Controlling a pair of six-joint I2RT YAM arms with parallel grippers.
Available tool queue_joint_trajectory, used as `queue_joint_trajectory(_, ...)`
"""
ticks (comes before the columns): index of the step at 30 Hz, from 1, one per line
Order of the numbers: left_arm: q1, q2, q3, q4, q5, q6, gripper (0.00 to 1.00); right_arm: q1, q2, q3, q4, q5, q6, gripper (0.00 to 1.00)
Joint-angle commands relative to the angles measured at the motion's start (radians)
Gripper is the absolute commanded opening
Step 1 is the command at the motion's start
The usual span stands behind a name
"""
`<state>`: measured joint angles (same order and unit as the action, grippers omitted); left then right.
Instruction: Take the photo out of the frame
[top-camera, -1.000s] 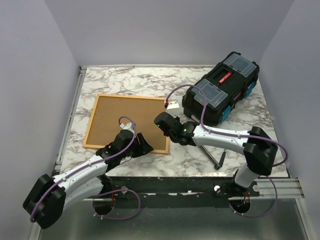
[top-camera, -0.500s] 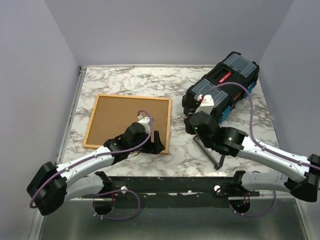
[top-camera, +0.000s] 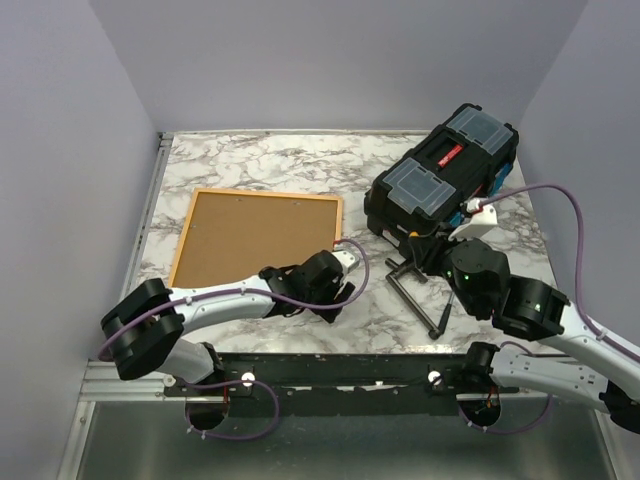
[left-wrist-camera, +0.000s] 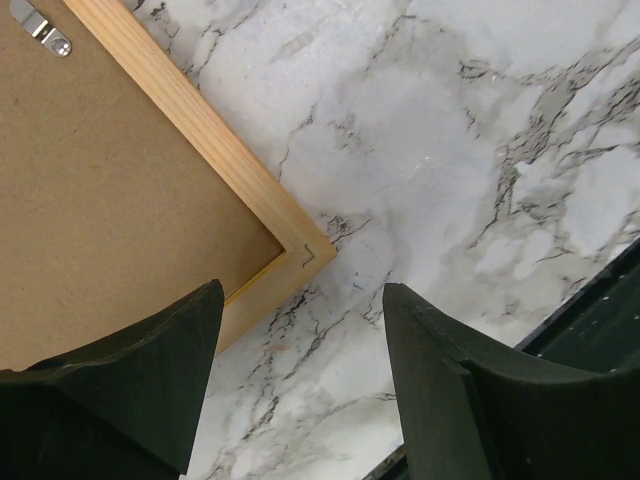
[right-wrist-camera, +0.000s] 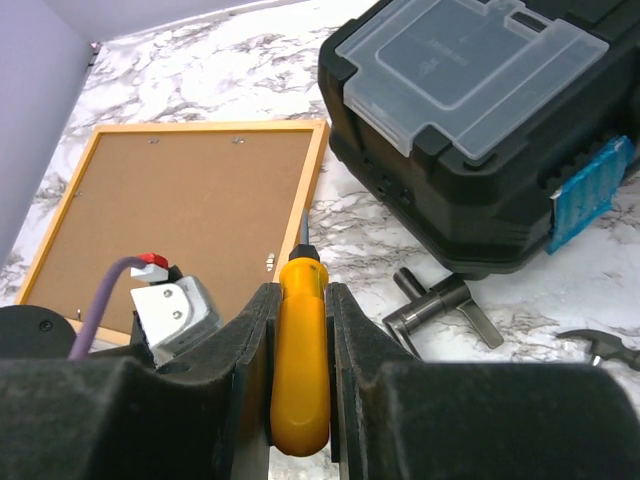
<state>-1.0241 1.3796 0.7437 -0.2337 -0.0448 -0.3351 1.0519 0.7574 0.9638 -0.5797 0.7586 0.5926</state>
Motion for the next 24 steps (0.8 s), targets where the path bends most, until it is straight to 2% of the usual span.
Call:
queue_joint_trajectory(1, -0.030, 0.055, 0.049, -0.043, -0.070, 0.099, 0.65, 0.000, -0.038, -0.011, -0.067, 0.047, 0.006, 0.01)
queue_joint_trajectory(7, -0.072, 0.134, 0.096, -0.066, -0.160, 0.112, 0.57, 0.001, -0.062, -0.020, -0.071, 0.051, 0.016, 0.01)
queue_joint_trajectory(11, -0.079, 0.175, 0.110, -0.058, -0.201, 0.086, 0.41, 0.000, -0.060, -0.019, -0.069, 0.049, 0.018, 0.01)
queue_joint_trajectory(13, -0.090, 0.198, 0.123, -0.066, -0.243, 0.080, 0.37, 0.000, -0.058, -0.017, -0.069, 0.050, 0.018, 0.01)
queue_joint_trajectory(16, -0.111, 0.230, 0.145, -0.074, -0.278, 0.075, 0.33, 0.000, -0.056, -0.017, -0.069, 0.048, 0.016, 0.01)
queue_joint_trajectory(24, -0.136, 0.313, 0.205, -0.108, -0.343, 0.030, 0.30, 0.000, -0.050, -0.019, -0.065, 0.042, 0.023, 0.01)
